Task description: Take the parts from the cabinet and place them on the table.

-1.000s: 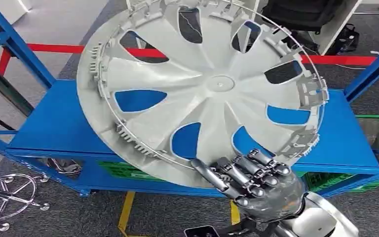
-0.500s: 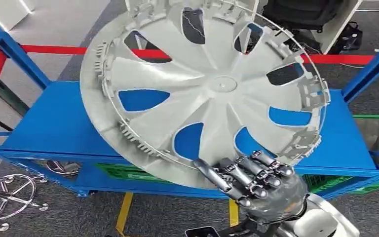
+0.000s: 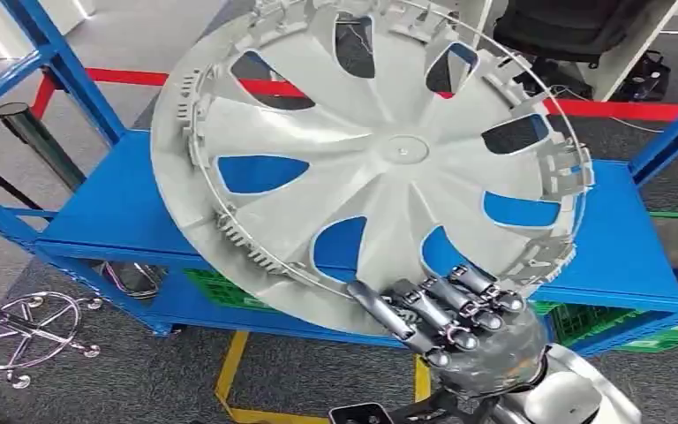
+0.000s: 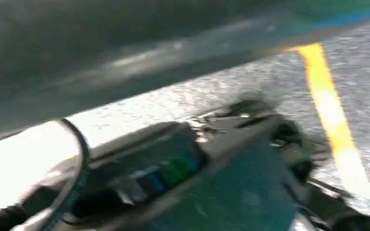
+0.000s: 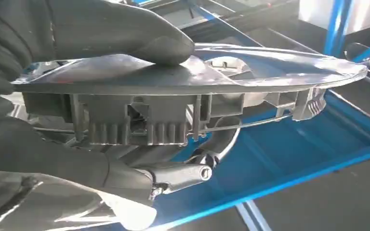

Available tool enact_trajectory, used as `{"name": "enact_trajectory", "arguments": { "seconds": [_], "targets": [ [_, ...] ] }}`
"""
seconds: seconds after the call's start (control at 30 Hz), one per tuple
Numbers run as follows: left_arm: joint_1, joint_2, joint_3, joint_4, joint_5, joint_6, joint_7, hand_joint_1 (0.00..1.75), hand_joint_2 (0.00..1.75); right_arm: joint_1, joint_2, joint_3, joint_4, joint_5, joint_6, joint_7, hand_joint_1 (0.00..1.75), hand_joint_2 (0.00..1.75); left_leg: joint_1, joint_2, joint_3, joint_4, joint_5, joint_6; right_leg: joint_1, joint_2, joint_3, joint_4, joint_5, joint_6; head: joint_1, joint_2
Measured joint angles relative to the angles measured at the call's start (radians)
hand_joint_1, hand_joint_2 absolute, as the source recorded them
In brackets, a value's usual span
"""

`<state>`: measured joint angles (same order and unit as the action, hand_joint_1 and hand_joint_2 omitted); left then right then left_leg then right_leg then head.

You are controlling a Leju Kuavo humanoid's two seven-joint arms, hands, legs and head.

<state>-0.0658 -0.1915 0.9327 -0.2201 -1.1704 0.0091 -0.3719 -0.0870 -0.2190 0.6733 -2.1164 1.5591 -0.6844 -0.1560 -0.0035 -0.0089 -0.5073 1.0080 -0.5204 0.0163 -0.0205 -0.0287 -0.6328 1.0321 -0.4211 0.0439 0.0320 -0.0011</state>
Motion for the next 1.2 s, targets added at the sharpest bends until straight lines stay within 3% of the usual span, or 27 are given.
{"name": "enact_trajectory", "arguments": {
  "seconds": [0.03, 0.07, 0.13, 0.17, 0.2, 0.23, 0.27, 0.3, 0.33, 0.37, 0.4, 0.47, 0.53, 0.6, 0.67, 0.7, 0.73, 0.77, 0.83, 0.87, 0.9, 1.0, 1.03, 1.07, 1.13, 1.17, 1.2],
  "targets": [
    [0.0, -0.002, 0.0, 0.001, -0.004, -0.003, 0.006, 0.0, 0.0, 0.001, 0.0, 0.0, 0.0, 0.0, 0.0, 0.001, 1.75, 1.75, 0.007, 0.004, -0.005, -0.01, 0.015, 0.006, -0.004, 0.009, -0.013, 0.006, -0.016, 0.003, 0.0, 0.0],
    [-0.003, -0.002, 0.0, 0.001, -0.008, -0.005, 0.011, 0.0, 0.0, 0.0, 0.0, 0.0, 0.0, 0.0, 0.0, 0.002, 1.75, 1.75, 0.006, 0.004, -0.018, -0.011, 0.025, 0.015, -0.001, 0.016, -0.031, 0.033, -0.063, 0.006, 0.003, 0.0],
    [-0.005, -0.004, -0.002, 0.001, -0.013, -0.01, 0.017, 0.0, 0.0, -0.001, 0.0, 0.0, 0.001, 0.0, 0.0, 0.003, 1.75, 1.75, 0.003, 0.004, -0.043, -0.009, 0.043, 0.02, 0.0, 0.023, -0.066, 0.178, -0.174, 0.009, 0.004, 0.0],
    [-0.004, -0.005, -0.002, 0.001, -0.013, -0.011, 0.019, 0.0, 0.0, -0.001, 0.0, 0.0, 0.001, 0.0, 0.0, 0.006, 1.75, 1.75, 0.0, 0.004, -0.054, -0.009, 0.051, 0.022, 0.0, 0.024, -0.08, 0.248, -0.208, 0.01, 0.003, 0.0],
    [-0.003, -0.005, -0.002, 0.001, -0.013, -0.011, 0.021, 0.0, 0.0, -0.001, 0.0, 0.0, 0.002, 0.0, 0.0, 0.009, 1.75, 1.75, -0.002, 0.004, -0.067, -0.008, 0.059, 0.023, 0.001, 0.025, -0.083, 0.293, -0.211, 0.009, 0.004, 0.0],
    [-0.003, -0.005, -0.002, 0.001, -0.013, -0.011, 0.021, 0.0, 0.0, 0.0, 0.0, 0.0, 0.003, 0.0, 0.0, 0.011, 1.75, 1.75, -0.004, 0.004, -0.077, -0.006, 0.067, 0.023, 0.001, 0.024, -0.065, 0.29, -0.187, 0.007, 0.003, 0.0],
    [-0.003, -0.005, -0.002, 0.001, -0.013, -0.011, 0.021, 0.0, 0.0, 0.0, 0.0, 0.0, 0.005, 0.0, 0.0, 0.011, 1.75, 1.75, -0.006, 0.003, -0.087, -0.005, 0.074, 0.022, 0.002, 0.025, -0.025, 0.246, -0.149, 0.005, 0.003, 0.0],
    [-0.004, -0.005, -0.002, 0.001, -0.014, -0.011, 0.021, 0.0, 0.0, 0.0, 0.0, 0.0, 0.005, 0.0, 0.0, 0.014, 1.75, 1.75, -0.008, 0.002, -0.095, -0.003, 0.08, 0.021, 0.002, 0.025, 0.034, 0.164, -0.113, 0.0, 0.003, 0.0],
    [-0.004, -0.005, -0.002, 0.001, -0.014, -0.012, 0.021, 0.0, 0.0, -0.001, 0.0, 0.0, 0.005, 0.0, 0.0, 0.016, 1.75, 1.75, -0.008, 0.0, -0.099, 0.003, 0.084, 0.018, 0.004, 0.028, 0.101, 0.065, -0.097, -0.007, 0.003, 0.0],
    [-0.004, -0.006, -0.002, 0.001, -0.014, -0.013, 0.022, 0.0, 0.0, -0.002, 0.0, 0.0, 0.005, 0.0, 0.0, 0.019, 1.75, 1.75, -0.01, 0.0, -0.107, 0.006, 0.089, 0.012, 0.009, 0.033, 0.149, -0.008, -0.135, -0.011, 0.003, 0.0],
    [-0.005, -0.006, -0.003, 0.001, -0.014, -0.013, 0.024, 0.0, 0.0, -0.001, 0.0, 0.0, 0.005, 0.0, -0.001, 0.022, 1.75, 1.75, -0.011, 0.0, -0.111, 0.009, 0.096, 0.008, 0.01, 0.035, 0.169, -0.043, -0.138, -0.011, 0.002, 0.0],
    [-0.004, -0.005, -0.003, 0.002, -0.014, -0.01, 0.039, 0.0, 0.0, 0.0, 0.0, 0.0, 0.005, 0.0, -0.001, 0.029, 1.75, 1.75, -0.007, -0.001, -0.117, 0.006, 0.115, -0.001, 0.015, 0.035, 0.158, -0.039, -0.131, -0.015, 0.003, 0.0],
    [-0.001, -0.001, -0.003, 0.002, -0.016, -0.008, 0.067, 0.0, 0.0, 0.0, 0.0, 0.0, 0.005, 0.0, -0.001, 0.035, 1.75, 1.75, -0.007, -0.004, -0.121, 0.011, 0.109, -0.012, 0.004, 0.025, 0.136, -0.047, -0.112, -0.034, 0.002, 0.0],
    [-0.001, -0.001, -0.003, 0.003, -0.016, -0.009, 0.131, 0.0, 0.0, -0.002, 0.0, 0.0, 0.005, 0.0, -0.001, 0.046, 1.75, 1.75, -0.002, -0.001, -0.152, 0.096, 0.002, -0.03, 0.005, 0.02, 0.124, -0.045, -0.095, -0.051, -0.006, 0.0],
    [-0.002, 0.001, -0.003, 0.003, -0.017, -0.009, 0.22, 0.0, 0.0, -0.003, 0.0, 0.0, 0.006, 0.0, 0.0, 0.057, 1.75, 1.75, 0.005, -0.001, -0.185, 0.245, -0.091, -0.04, 0.006, 0.015, 0.1, -0.043, -0.075, -0.051, -0.006, 0.0],
    [-0.003, 0.001, -0.003, 0.003, -0.016, -0.011, 0.269, 0.0, 0.0, -0.004, 0.0, 0.001, 0.009, 0.0, -0.001, 0.063, 1.75, 1.75, 0.007, -0.001, -0.191, 0.297, -0.1, -0.044, 0.006, 0.013, 0.086, -0.04, -0.066, -0.05, -0.006, 0.0],
    [-0.003, 0.001, -0.002, 0.003, -0.016, -0.016, 0.315, 0.0, 0.0, -0.006, 0.0, 0.002, 0.011, 0.0, -0.001, 0.068, 1.75, 1.75, 0.01, -0.001, -0.182, 0.307, -0.082, -0.046, 0.006, 0.011, 0.072, -0.036, -0.059, -0.049, -0.007, 0.0],
    [-0.004, 0.001, -0.002, 0.003, -0.014, -0.023, 0.36, 0.0, 0.0, -0.009, 0.0, 0.004, 0.015, 0.0, -0.001, 0.072, 1.75, 1.75, 0.012, -0.001, -0.151, 0.278, -0.043, -0.047, 0.006, 0.01, 0.055, -0.03, -0.05, -0.048, -0.006, 0.0],
    [-0.006, 0.002, -0.001, 0.003, -0.013, -0.035, 0.407, 0.0, 0.0, -0.017, 0.0, 0.008, 0.019, 0.0, -0.001, 0.077, 1.75, 1.75, 0.015, 0.0, -0.047, 0.129, 0.016, -0.044, 0.006, 0.01, 0.028, -0.019, -0.037, -0.041, -0.006, 0.0],
    [-0.009, 0.002, -0.001, 0.003, -0.013, -0.039, 0.422, 0.0, 0.0, -0.017, 0.0, 0.008, 0.019, 0.0, -0.001, 0.078, 1.75, 1.75, 0.014, 0.0, 0.006, 0.042, -0.005, -0.039, 0.006, 0.01, 0.021, -0.015, -0.031, -0.036, -0.006, 0.0],
    [-0.011, 0.002, -0.001, 0.003, -0.014, -0.042, 0.428, 0.0, 0.0, -0.019, 0.0, 0.009, 0.019, 0.0, -0.001, 0.079, 1.75, 1.75, 0.009, -0.001, 0.035, -0.014, -0.019, -0.032, 0.01, 0.008, 0.014, -0.012, -0.024, -0.029, -0.003, 0.0],
    [-0.013, 0.003, -0.001, 0.003, -0.013, -0.046, 0.434, 0.0, 0.0, -0.024, 0.0, 0.01, 0.023, 0.0, -0.001, 0.079, 1.75, 1.75, 0.001, -0.001, 0.015, -0.014, -0.004, -0.009, 0.005, 0.005, 0.008, -0.025, 0.007, -0.006, -0.003, 0.0],
    [-0.011, 0.002, 0.0, 0.003, -0.013, -0.046, 0.436, 0.0, 0.0, -0.024, 0.0, 0.011, 0.024, 0.0, -0.001, 0.079, 1.75, 1.75, 0.007, 0.001, 0.006, -0.027, 0.013, 0.002, 0.004, 0.008, -0.001, -0.025, 0.009, 0.001, -0.005, 0.0],
    [-0.012, 0.002, 0.0, 0.003, -0.014, -0.046, 0.436, 0.0, 0.0, -0.024, 0.0, 0.011, 0.025, 0.0, -0.001, 0.08, 1.75, 1.75, 0.007, 0.004, -0.006, -0.029, 0.026, 0.01, 0.002, 0.015, -0.016, -0.007, -0.033, 0.004, -0.003, 0.0],
    [-0.013, 0.002, 0.0, 0.003, -0.013, -0.047, 0.438, 0.0, 0.0, -0.026, 0.0, 0.014, 0.026, 0.0, -0.001, 0.08, 1.75, 1.75, 0.005, 0.005, -0.034, -0.027, 0.048, 0.02, 0.002, 0.021, -0.049, 0.117, -0.157, 0.006, 0.003, 0.0],
    [-0.013, 0.001, 0.0, 0.003, -0.014, -0.048, 0.441, 0.0, 0.0, -0.026, 0.0, 0.015, 0.027, 0.0, -0.001, 0.08, 1.75, 1.75, 0.003, 0.005, -0.048, -0.026, 0.058, 0.023, 0.002, 0.023, -0.065, 0.195, -0.201, 0.007, 0.002, 0.0],
    [-0.013, 0.001, 0.0, 0.003, -0.014, -0.05, 0.445, 0.0, 0.0, -0.025, 0.0, 0.016, 0.029, 0.0, -0.001, 0.08, 1.75, 1.75, 0.0, 0.005, -0.063, -0.025, 0.069, 0.023, 0.002, 0.024, -0.074, 0.262, -0.221, 0.008, 0.003, 0.0]
  ]
}}
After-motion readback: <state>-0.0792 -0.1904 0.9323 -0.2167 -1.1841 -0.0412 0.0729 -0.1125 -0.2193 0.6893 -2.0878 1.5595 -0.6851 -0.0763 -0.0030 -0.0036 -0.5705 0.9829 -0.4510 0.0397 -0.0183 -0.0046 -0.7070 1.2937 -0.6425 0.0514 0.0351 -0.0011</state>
